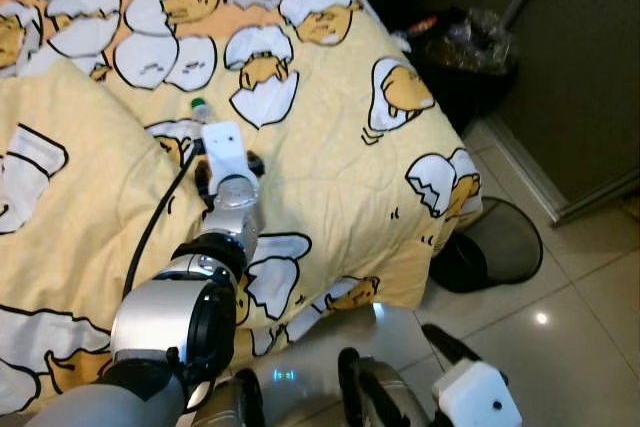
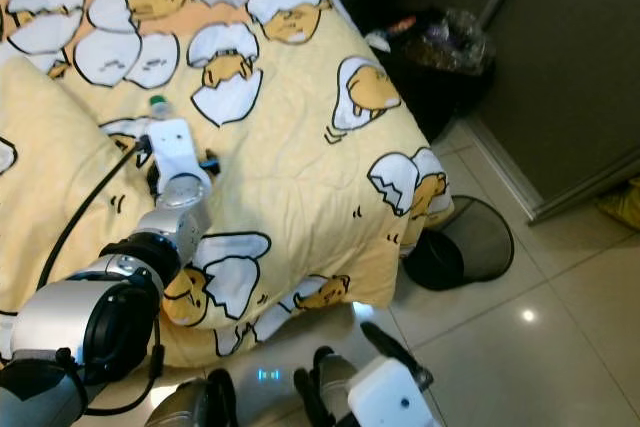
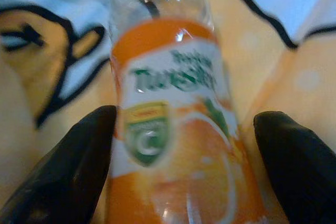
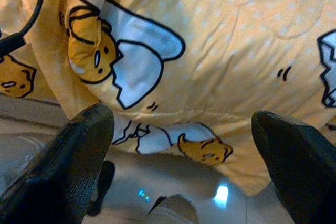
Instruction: Clean up the room
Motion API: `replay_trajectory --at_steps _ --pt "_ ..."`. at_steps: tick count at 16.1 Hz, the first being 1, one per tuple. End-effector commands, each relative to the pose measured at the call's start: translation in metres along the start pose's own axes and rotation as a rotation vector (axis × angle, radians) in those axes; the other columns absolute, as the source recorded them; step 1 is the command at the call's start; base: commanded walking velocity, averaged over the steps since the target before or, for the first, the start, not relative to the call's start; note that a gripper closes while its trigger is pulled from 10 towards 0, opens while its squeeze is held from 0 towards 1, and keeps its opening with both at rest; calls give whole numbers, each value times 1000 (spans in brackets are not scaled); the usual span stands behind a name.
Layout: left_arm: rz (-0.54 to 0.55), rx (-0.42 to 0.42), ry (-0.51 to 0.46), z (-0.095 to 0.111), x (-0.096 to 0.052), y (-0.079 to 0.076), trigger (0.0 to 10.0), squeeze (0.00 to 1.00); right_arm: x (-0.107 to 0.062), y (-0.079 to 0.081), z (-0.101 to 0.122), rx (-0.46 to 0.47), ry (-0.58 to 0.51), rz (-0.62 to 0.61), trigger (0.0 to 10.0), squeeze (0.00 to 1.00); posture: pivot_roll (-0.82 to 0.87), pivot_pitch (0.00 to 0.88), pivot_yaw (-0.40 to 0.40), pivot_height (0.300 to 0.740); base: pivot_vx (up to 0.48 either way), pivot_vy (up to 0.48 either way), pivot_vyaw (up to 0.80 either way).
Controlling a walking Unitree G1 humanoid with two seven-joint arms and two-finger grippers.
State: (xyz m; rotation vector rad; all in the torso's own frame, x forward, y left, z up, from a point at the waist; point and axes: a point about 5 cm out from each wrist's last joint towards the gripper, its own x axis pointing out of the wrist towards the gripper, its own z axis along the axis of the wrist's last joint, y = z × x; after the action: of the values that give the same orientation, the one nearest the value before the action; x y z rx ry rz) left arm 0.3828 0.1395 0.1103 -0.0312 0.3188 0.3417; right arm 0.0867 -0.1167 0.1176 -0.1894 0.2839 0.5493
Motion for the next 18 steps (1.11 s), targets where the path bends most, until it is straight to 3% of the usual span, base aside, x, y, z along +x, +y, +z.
replay_trajectory --at_steps 1,2,6,7,9,13,15,18 --pt "-27 25 82 -18 -4 -4 10000 0 -3 2 -1 17 18 13 10000 0 -479 292 -66 740 0 0 0" --pt "-1 63 79 -20 -2 3 0 0 -1 2 0 22 17 7 10000 0 -477 290 -61 740 0 0 0" --pt "-23 146 10 -9 1 6 0 0 6 -3 1 59 -1 -27 10000 0 -448 276 -51 740 0 0 0" --pt "-83 214 -8 -11 0 0 0 0 12 -7 0 91 -18 -57 10000 0 -431 262 -39 740 0 0 0" --pt "-136 241 -22 -14 -2 -3 0 0 19 -23 -8 173 -18 -127 10000 0 -399 212 -22 740 0 0 0" --pt "-225 168 -61 -6 -3 -10 0 0 32 -44 -21 186 -17 -196 10000 0 -356 118 14 740 0 0 0" --pt "-252 59 -234 23 0 -3 0 0 49 -84 -21 208 -118 -408 10000 0 -267 0 43 740 0 0 0" --pt "-318 42 -299 26 -1 7 0 0 56 -113 -12 172 -217 -577 10000 0 -189 0 68 740 0 0 0"
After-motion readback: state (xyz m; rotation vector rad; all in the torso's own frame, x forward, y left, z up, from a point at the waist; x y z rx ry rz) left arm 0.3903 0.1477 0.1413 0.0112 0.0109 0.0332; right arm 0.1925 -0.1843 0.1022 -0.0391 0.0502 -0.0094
